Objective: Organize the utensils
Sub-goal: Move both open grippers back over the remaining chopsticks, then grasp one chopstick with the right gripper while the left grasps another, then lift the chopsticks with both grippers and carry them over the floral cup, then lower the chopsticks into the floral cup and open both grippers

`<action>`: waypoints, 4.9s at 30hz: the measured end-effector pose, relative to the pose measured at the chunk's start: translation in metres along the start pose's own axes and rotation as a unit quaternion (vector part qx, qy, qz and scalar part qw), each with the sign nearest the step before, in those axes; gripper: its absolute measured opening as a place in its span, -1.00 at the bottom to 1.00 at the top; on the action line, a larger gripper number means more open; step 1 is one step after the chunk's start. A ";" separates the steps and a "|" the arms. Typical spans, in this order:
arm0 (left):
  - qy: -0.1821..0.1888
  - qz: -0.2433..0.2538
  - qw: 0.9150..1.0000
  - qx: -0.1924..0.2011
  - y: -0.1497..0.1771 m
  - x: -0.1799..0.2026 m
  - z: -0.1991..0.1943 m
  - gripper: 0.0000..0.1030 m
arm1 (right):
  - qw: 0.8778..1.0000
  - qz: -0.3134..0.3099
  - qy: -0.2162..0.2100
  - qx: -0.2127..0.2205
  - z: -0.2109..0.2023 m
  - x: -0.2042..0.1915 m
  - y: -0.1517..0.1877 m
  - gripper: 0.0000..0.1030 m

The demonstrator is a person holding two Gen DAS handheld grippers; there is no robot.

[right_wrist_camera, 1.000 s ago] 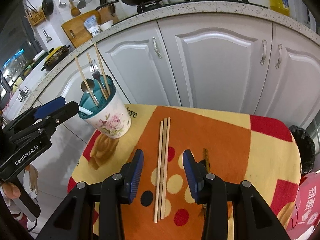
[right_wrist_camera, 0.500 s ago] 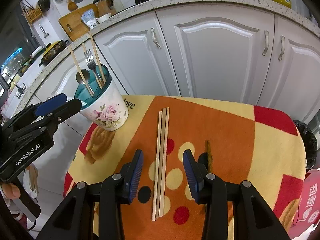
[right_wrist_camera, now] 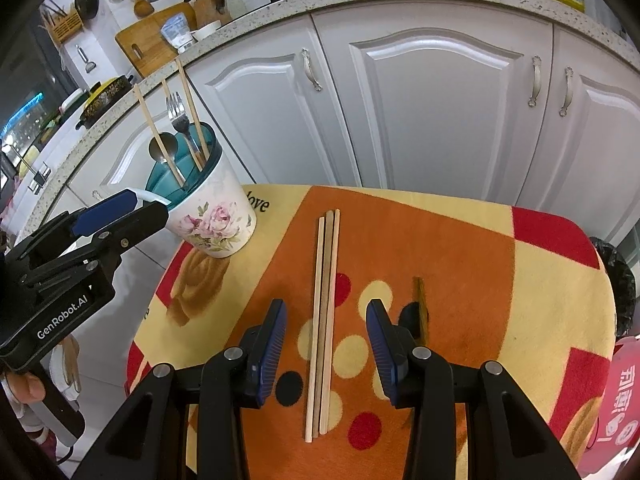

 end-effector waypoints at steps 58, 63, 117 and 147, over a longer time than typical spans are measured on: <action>0.062 -0.088 0.981 -0.163 0.039 0.045 0.142 -0.08 | 0.996 0.027 0.003 -0.085 0.121 0.076 -0.030 -0.90; 0.055 -0.103 0.976 -0.183 0.040 0.046 0.166 -0.08 | 0.996 0.031 0.001 -0.086 0.127 0.081 -0.039 -0.88; 0.109 -0.112 0.981 0.116 -0.141 -0.112 -0.115 -0.92 | 0.974 -0.099 -0.074 0.191 -0.100 -0.100 -0.193 -0.90; 0.027 -0.124 0.991 0.046 -0.105 -0.139 0.030 -0.92 | 0.988 -0.086 -0.076 0.106 0.064 -0.113 -0.222 -0.90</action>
Point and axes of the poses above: each gripper's, at about its wrist camera, not at the fingertips, and z roughly the way its jaws point, x to its right, y to its underside, the point moved 8 cm from there along z, roughly the way its jaws point, and after that the axes turned 6 degrees about -z, right-handed, at the moved point
